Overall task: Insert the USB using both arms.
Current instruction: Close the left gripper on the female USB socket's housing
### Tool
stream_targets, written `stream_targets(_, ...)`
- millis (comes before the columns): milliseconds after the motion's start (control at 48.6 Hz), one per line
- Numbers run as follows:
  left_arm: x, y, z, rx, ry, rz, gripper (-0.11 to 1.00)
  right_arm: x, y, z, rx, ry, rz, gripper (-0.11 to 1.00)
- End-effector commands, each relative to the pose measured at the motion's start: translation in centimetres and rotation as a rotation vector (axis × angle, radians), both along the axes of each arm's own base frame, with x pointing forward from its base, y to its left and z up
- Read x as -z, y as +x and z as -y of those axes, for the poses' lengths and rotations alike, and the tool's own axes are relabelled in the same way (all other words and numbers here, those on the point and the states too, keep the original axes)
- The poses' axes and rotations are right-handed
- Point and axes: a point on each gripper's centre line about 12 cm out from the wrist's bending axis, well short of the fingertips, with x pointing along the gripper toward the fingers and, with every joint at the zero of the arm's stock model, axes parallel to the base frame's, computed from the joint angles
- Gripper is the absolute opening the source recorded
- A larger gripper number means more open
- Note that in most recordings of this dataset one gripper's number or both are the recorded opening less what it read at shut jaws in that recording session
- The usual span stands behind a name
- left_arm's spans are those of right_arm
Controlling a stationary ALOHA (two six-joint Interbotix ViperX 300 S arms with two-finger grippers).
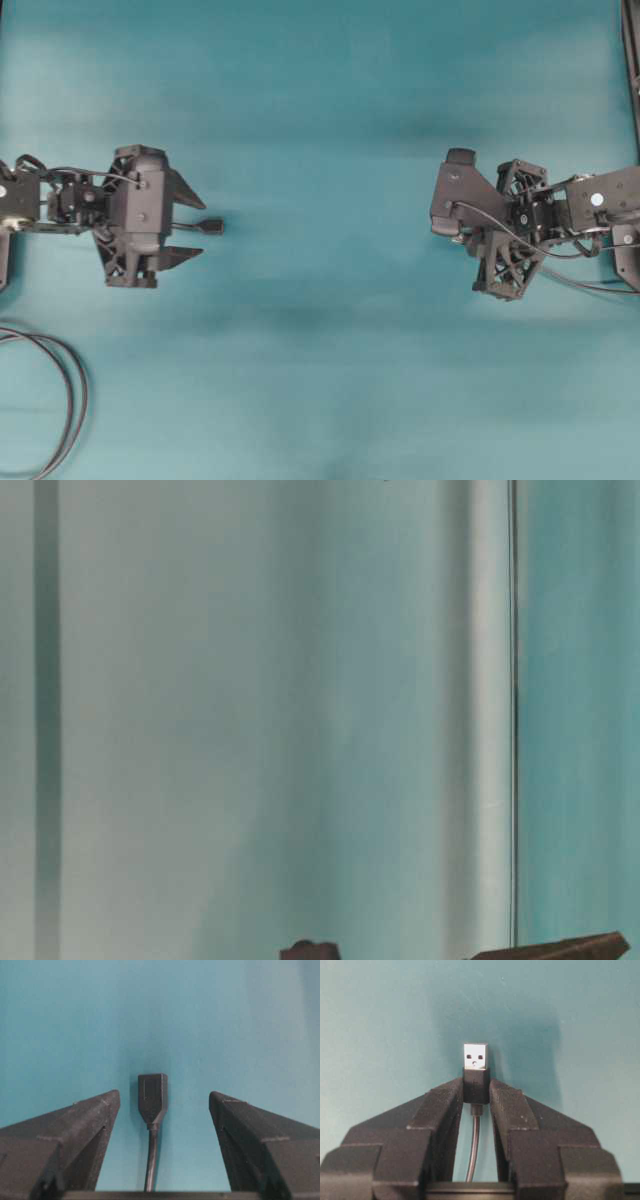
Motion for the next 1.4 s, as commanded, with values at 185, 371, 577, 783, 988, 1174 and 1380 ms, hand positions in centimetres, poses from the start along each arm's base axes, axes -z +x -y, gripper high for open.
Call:
stream_targets(185, 0.6, 1.2, -0.3, -0.021, -0.012, -0.018, 0.84, 0.5, 0.0, -0.7, -0.021, 0.004, -0.012, 0.21)
stream_targets(371, 1.0, 1.0, -0.9, -0.052, -0.024, -0.043, 0.83, 0.5, 0.0, -0.9, -0.029, 0.003, -0.009, 0.21)
stream_targets(577, 1.1, 1.0, -1.0, -0.063, -0.03, -0.044, 0.83, 0.5, 0.0, -0.9, -0.029, 0.004, -0.009, 0.2)
stream_targets(783, 1.4, 1.1, -0.8, -0.059, -0.032, -0.072, 0.82, 0.5, -0.1, -0.9, -0.031, 0.003, -0.009, 0.2)
stream_targets(988, 1.7, 1.6, -0.9, -0.061, -0.033, -0.076, 0.82, 0.6, -0.1, -0.9, -0.029, 0.004, -0.011, 0.2)
stream_targets(1174, 2.3, 1.9, -0.9, -0.057, -0.031, -0.095, 0.78, 0.6, -0.2, -0.9, -0.031, 0.003, -0.014, 0.2)
stream_targets(1380, 2.8, 1.8, -0.9, -0.054, -0.03, -0.115, 0.66, 0.5, 0.0, -0.9, -0.032, 0.003, -0.008, 0.2)
